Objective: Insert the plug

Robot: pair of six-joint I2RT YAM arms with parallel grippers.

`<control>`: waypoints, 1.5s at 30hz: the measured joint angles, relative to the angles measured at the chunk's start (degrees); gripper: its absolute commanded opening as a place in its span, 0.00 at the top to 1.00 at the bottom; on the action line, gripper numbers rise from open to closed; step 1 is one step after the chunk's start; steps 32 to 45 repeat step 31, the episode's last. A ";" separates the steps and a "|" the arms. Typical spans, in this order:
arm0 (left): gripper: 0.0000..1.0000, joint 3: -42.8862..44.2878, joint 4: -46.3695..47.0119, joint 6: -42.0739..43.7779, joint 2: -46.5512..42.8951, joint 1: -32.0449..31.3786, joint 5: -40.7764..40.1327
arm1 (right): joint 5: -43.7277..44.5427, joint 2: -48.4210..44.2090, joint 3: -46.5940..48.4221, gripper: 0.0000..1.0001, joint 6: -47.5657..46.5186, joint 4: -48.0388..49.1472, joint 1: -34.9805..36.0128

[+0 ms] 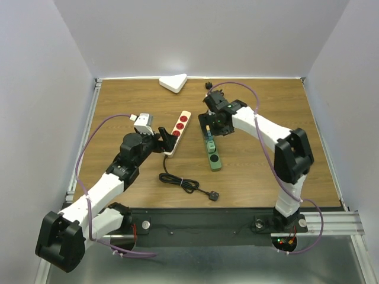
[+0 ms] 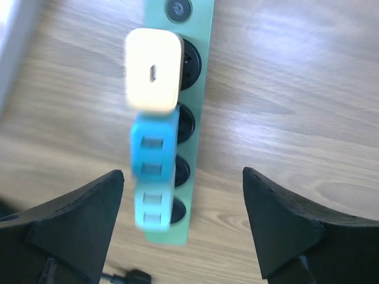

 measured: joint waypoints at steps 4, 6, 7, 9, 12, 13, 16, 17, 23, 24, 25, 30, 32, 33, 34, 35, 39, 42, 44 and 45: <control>0.06 1.92 -3.54 0.00 -2.27 0.09 -2.51 | 0.20 -9.33 -4.79 0.00 -1.03 4.31 0.00; 0.05 3.63 -6.23 0.00 -4.09 0.11 -4.57 | 0.68 -13.03 -7.65 0.00 -1.14 6.78 -0.39; 0.04 4.39 -7.67 -0.04 -5.09 0.11 -5.99 | 0.92 -14.99 -9.29 0.00 -1.20 7.76 -0.68; 0.01 5.84 -10.21 -0.07 -6.91 0.11 -8.48 | 1.46 -18.40 -12.72 0.00 -1.20 10.34 -2.14; 0.01 7.96 -14.05 -0.44 -9.46 0.11 -12.76 | 1.22 -23.74 -19.56 0.00 -0.46 15.41 -6.91; 0.01 8.72 -15.54 -0.48 -10.36 0.11 -14.21 | 1.18 -25.51 -21.75 0.00 -0.33 16.41 -9.07; 0.01 10.12 -18.62 -0.48 -12.13 0.15 -17.40 | 1.33 -31.39 -26.95 0.00 0.70 19.39 -15.80; 0.01 10.54 -19.80 -0.48 -12.66 0.22 -18.36 | 1.77 -32.65 -27.80 0.00 0.90 20.28 -17.07; 0.01 12.04 -24.59 -0.48 -13.99 0.24 -22.29 | 2.99 -41.92 -34.58 0.00 2.69 27.26 -22.84; 0.01 12.17 -25.29 -0.46 -14.19 0.24 -22.77 | 3.04 -43.01 -35.69 0.00 2.97 28.57 -23.54; 0.01 12.28 -25.83 -0.46 -14.36 0.24 -23.32 | 3.17 -44.24 -36.87 0.00 3.28 29.53 -24.41; 0.02 13.29 -27.50 -0.37 -14.64 0.24 -25.31 | 4.07 -47.32 -38.80 0.00 3.74 30.93 -26.91; 0.02 13.84 -27.82 -0.31 -14.56 0.24 -25.64 | 4.13 -47.67 -38.80 0.00 3.74 31.39 -26.93; 0.02 13.84 -27.82 -0.31 -14.56 0.24 -25.64 | 4.13 -47.67 -38.80 0.00 3.74 31.39 -26.93; 0.02 13.84 -27.82 -0.31 -14.56 0.24 -25.64 | 4.13 -47.67 -38.80 0.00 3.74 31.39 -26.93; 0.02 13.84 -27.82 -0.31 -14.56 0.24 -25.64 | 4.13 -47.67 -38.80 0.00 3.74 31.39 -26.93; 0.02 13.84 -27.82 -0.31 -14.56 0.24 -25.64 | 4.13 -47.67 -38.80 0.00 3.74 31.39 -26.93; 0.02 13.84 -27.82 -0.31 -14.56 0.24 -25.64 | 4.13 -47.67 -38.80 0.00 3.74 31.39 -26.93; 0.02 13.84 -27.82 -0.31 -14.56 0.24 -25.64 | 4.13 -47.67 -38.80 0.00 3.74 31.39 -26.93; 0.02 13.84 -27.82 -0.31 -14.56 0.24 -25.64 | 4.13 -47.67 -38.80 0.00 3.74 31.39 -26.93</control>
